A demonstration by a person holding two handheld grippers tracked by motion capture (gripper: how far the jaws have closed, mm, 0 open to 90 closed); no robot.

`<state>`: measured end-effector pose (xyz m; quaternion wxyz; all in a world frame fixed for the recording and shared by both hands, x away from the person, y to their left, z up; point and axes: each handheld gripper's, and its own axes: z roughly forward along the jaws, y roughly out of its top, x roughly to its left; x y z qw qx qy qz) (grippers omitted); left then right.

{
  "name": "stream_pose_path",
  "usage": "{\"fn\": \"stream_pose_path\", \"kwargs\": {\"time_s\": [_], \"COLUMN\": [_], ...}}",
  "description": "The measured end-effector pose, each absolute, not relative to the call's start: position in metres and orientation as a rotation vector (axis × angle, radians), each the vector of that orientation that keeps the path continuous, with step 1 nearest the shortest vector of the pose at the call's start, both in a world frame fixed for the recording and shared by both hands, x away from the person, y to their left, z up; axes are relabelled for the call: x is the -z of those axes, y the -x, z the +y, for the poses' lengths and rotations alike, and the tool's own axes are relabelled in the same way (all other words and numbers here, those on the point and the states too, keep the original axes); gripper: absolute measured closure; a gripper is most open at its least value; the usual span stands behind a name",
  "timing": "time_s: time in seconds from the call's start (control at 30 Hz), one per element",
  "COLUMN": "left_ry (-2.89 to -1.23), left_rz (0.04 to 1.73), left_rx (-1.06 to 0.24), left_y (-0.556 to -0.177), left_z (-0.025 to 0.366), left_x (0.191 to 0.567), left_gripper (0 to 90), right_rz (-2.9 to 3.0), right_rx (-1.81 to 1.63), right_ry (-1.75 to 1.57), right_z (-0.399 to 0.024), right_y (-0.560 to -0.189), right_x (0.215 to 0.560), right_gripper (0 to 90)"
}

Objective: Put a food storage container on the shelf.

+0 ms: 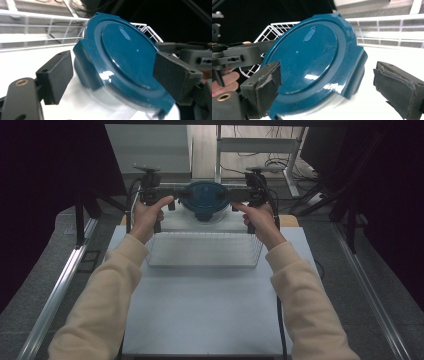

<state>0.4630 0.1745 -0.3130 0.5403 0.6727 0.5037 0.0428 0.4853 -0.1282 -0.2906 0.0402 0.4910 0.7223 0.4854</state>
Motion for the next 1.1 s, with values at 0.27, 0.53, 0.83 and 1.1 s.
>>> {"fn": "stream_pose_path", "kwargs": {"time_s": [0.27,0.53,0.83,1.1], "left_ry": [-1.627,-1.719,-1.756,-1.822], "left_rz": [1.162,1.003,0.964,1.000], "left_rx": [-0.249,-0.303,-0.244,-0.241], "left_y": [-0.418,-0.343,-0.293,-0.278], "left_z": [0.189,0.192,0.188,0.184], "left_x": [0.317,0.351,0.408,0.441], "left_gripper": [15.7,19.7,21.0,23.7], "right_rz": [2.213,2.204,2.236,2.318], "right_rx": [-1.453,-1.466,-1.435,-1.334], "right_ry": [-1.334,-1.117,-1.043,-1.071], "right_z": [-0.142,-0.163,-0.190,-0.206], "right_y": [-0.453,-0.395,-0.333,-0.301], "right_x": [0.289,0.309,0.365,0.412], "right_gripper": [9.3,12.7,14.7,16.4]}}
